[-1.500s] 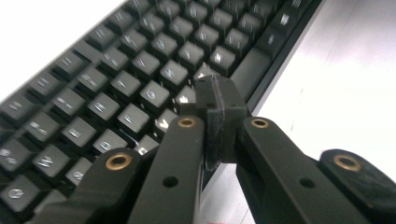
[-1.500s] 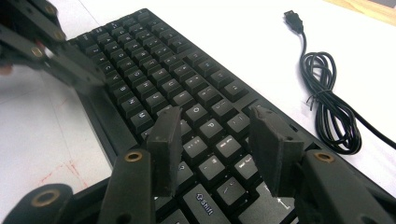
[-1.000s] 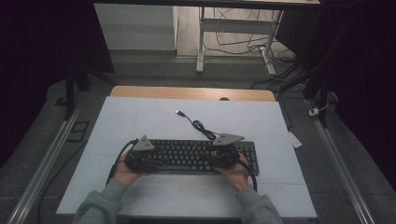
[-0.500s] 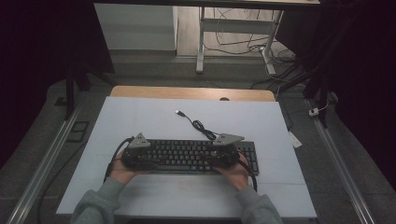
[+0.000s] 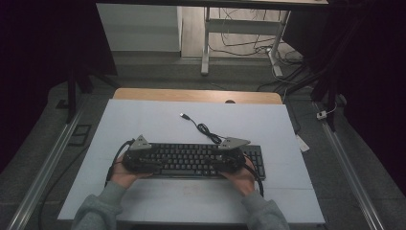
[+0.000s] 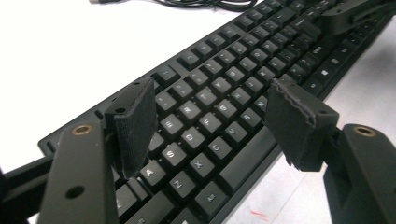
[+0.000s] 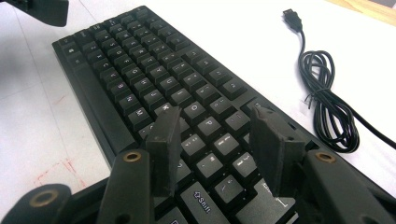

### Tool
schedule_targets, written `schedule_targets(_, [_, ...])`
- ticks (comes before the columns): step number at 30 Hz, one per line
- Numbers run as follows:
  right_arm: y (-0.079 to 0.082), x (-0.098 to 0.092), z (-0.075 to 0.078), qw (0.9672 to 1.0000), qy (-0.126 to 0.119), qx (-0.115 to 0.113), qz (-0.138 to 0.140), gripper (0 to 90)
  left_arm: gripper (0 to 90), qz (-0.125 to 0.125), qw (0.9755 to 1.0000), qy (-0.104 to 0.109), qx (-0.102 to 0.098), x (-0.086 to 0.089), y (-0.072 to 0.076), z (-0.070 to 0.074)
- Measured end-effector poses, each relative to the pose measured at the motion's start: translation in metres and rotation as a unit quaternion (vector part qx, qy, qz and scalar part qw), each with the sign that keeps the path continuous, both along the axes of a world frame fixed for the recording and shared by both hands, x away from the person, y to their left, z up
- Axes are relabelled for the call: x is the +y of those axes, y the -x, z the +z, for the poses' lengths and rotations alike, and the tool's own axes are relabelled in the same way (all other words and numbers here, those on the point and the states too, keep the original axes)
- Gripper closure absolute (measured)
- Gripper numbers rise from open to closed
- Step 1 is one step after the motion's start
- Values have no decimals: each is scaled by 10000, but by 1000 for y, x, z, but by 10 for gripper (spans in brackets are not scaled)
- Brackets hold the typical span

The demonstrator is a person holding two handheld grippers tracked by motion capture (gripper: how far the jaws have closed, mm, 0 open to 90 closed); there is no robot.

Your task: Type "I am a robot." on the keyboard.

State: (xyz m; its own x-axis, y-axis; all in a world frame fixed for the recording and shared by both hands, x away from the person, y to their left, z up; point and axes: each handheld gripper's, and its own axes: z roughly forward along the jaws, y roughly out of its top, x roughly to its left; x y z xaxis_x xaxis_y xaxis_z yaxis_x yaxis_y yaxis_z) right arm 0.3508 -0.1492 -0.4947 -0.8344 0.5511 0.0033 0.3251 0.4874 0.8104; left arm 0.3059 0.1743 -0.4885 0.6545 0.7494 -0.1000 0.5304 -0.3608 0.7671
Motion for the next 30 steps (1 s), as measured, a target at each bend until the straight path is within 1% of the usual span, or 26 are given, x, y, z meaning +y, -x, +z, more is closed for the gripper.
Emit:
schedule_targets(5, [0,0,0,10000,-3,6,-9,534,365,157,9999,-28,47,5,-3,-3])
schedule_targets(9, [0,0,-1,10000,1,8,-13,532,414,194,9998,-22,71,9,-4,-4])
schedule_targets(12, [0,0,-1,10000,20,5,-16,530,474,193,9998,-46,100,11,-5,-6])
schedule_targets(25, [0,1,-2,10000,69,-3,-9,527,772,172,9990,-312,272,16,-7,-14])
schedule_targets(28, [0,1,-2,10000,70,-4,-9,527,841,187,9989,-321,300,18,-8,-15])
schedule_targets(30, [0,1,-2,10000,73,-6,-8,527,871,206,9987,-328,319,19,-9,-16])
